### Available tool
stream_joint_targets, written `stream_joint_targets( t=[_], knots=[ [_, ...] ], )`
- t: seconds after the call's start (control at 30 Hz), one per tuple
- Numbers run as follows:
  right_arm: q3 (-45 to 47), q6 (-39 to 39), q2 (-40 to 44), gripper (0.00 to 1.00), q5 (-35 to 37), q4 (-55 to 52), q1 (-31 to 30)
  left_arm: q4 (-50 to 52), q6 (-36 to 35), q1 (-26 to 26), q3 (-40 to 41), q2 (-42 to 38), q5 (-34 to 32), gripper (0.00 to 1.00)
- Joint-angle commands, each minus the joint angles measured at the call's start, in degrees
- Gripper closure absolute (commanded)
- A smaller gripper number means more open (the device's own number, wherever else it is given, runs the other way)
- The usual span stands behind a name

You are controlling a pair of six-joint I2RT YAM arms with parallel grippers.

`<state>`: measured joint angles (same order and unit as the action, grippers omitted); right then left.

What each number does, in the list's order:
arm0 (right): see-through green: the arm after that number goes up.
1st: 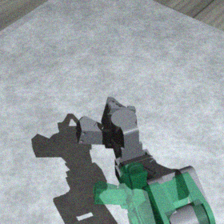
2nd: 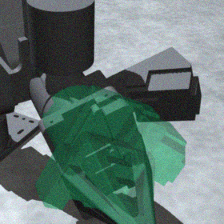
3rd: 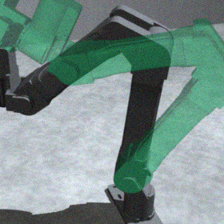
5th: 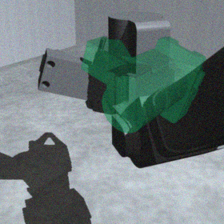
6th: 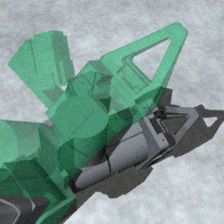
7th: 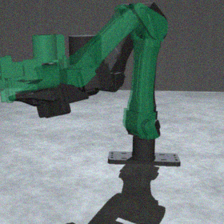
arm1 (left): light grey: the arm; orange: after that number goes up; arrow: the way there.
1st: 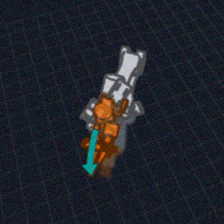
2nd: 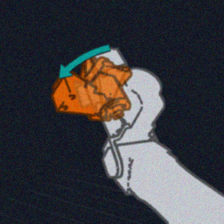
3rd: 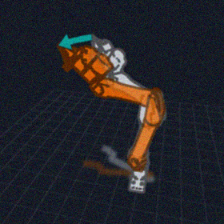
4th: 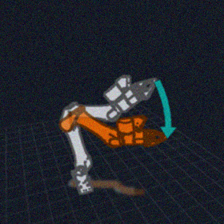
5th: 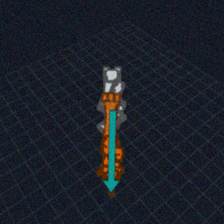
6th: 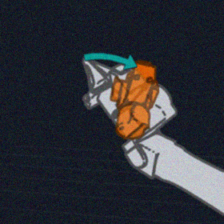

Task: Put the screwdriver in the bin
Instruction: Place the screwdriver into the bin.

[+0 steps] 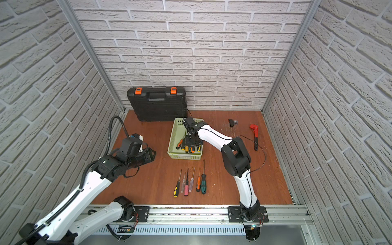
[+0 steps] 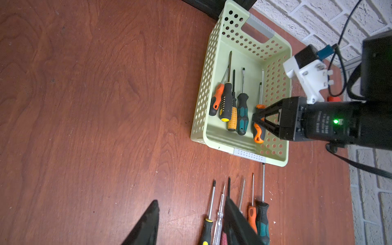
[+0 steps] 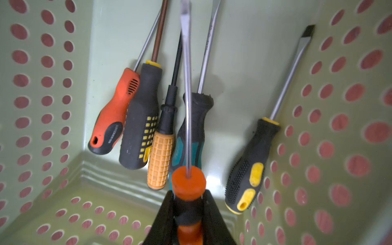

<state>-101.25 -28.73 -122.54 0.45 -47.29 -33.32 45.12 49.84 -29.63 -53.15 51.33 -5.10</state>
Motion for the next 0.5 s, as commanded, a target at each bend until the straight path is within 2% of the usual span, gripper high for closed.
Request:
stream_joint_targets(
  t=[0.0,0.27,0.47],
  knots=[
    [-1.59,-0.85,-1.61,0.94,1.65,1.10,0.27,0.29,-0.49,0.27,-0.82,-0.29,-0.63,0.49],
    [-1.12,-2.07,-2.52,0.93,2.71,2.08,0.45,0.34,-0.45,0.27,-0.56,-0.54,-1.10,0.49],
    [2.50,-2.56,0.89,0.91,4.09,3.46,0.45,-0.27,-0.74,0.27,-0.47,0.15,-0.90,0.49]
  ],
)
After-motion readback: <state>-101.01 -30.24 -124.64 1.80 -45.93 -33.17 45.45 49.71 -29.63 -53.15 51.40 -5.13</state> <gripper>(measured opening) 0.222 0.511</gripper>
